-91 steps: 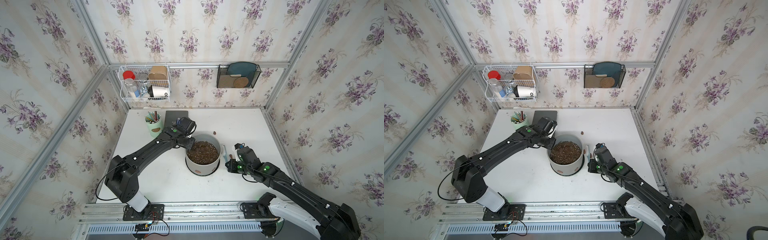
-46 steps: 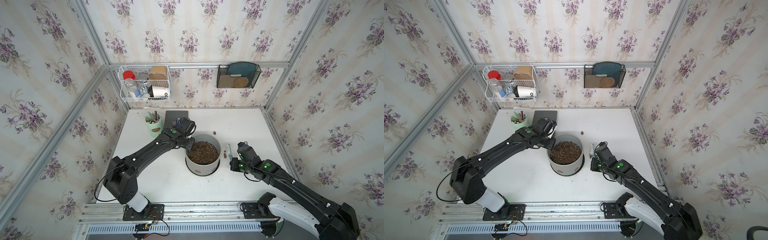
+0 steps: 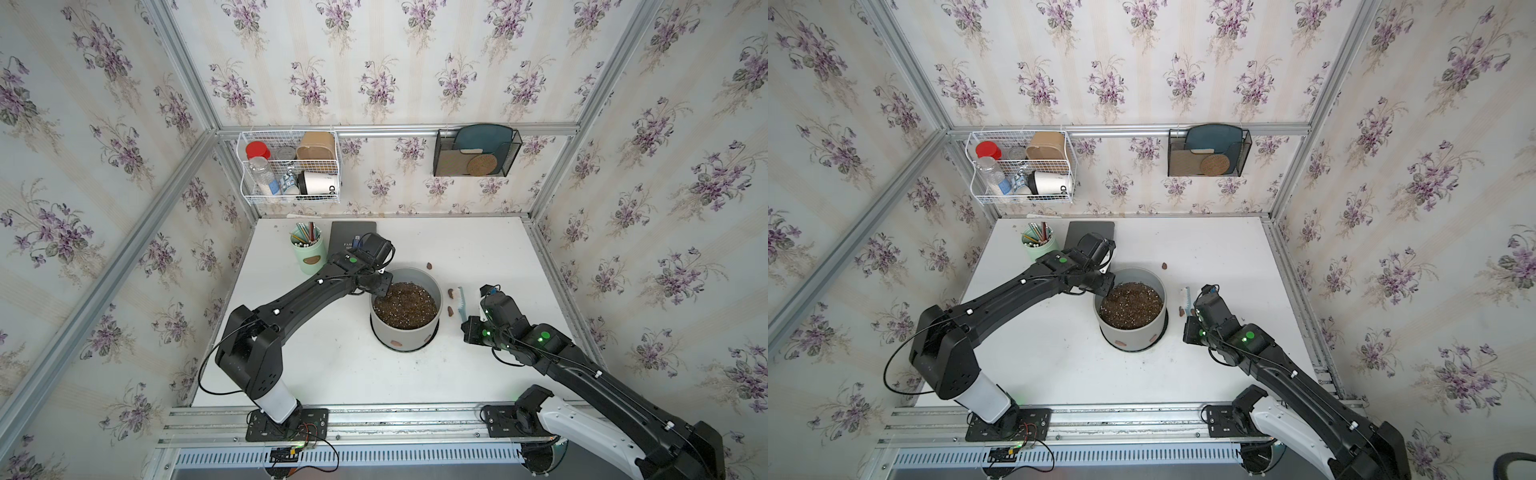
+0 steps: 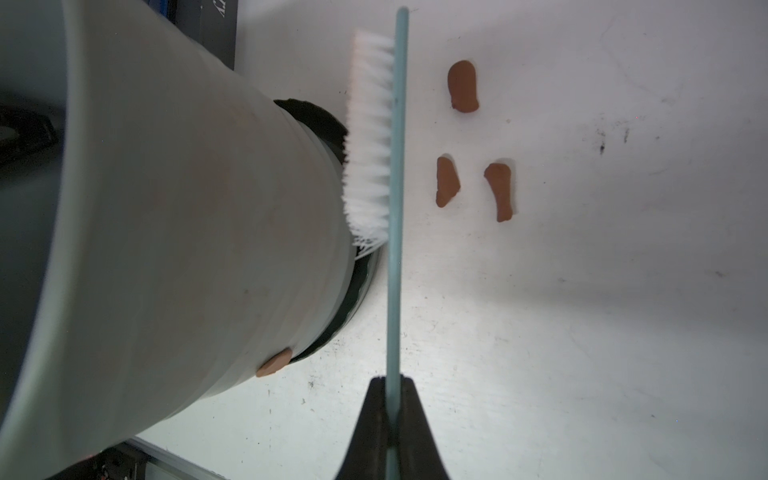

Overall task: Scrub the dried mud off the ceramic pot
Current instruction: Brush off the soil from the pot, then rotate the pot on the tray.

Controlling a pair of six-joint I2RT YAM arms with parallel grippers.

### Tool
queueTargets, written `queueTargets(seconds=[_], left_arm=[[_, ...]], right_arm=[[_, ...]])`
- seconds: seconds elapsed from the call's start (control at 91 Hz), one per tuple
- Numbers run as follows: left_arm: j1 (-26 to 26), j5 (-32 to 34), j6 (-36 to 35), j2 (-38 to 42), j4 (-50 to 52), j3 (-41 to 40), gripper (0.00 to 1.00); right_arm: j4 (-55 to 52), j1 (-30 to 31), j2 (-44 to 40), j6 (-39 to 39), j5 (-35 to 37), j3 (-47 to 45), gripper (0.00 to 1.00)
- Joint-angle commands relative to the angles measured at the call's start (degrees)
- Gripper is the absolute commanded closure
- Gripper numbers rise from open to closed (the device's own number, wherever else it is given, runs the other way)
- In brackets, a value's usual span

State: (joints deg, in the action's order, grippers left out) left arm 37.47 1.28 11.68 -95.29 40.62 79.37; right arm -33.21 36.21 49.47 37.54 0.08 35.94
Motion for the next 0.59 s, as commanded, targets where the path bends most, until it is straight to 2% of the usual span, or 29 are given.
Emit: queueTargets(seconds=[0.0, 0.077, 0.198, 0.363, 0.583], left_arm=[[-0.4, -1.5, -0.5, -1.5, -2.1, 1.4, 0.61], [-0.6, -1.0, -0.7, -1.9, -1.8, 2.0, 0.63], [-0.8, -0.6, 0.0, -0.4, -1.5, 1.2, 0.72], [-0.8, 0.0, 1.0, 1.6, 1.1, -0.6, 1.00], [-0.8, 2.0, 4.2, 7.0, 4.1, -5.1, 1.00]], right_arm=[[0.2, 0.0, -0.6, 1.6, -1.0, -0.4, 1.00], [0.4, 0.0, -1.1, 2.1, -1.5, -0.8, 1.00], [0.6, 0.1, -1.4, 2.3, -1.9, -1.1, 1.00], [0.9, 0.1, -2.3, 2.1, -1.4, -0.6, 1.00], [2.7, 0.1, -0.9, 2.3, -3.5, -0.5, 1.00]])
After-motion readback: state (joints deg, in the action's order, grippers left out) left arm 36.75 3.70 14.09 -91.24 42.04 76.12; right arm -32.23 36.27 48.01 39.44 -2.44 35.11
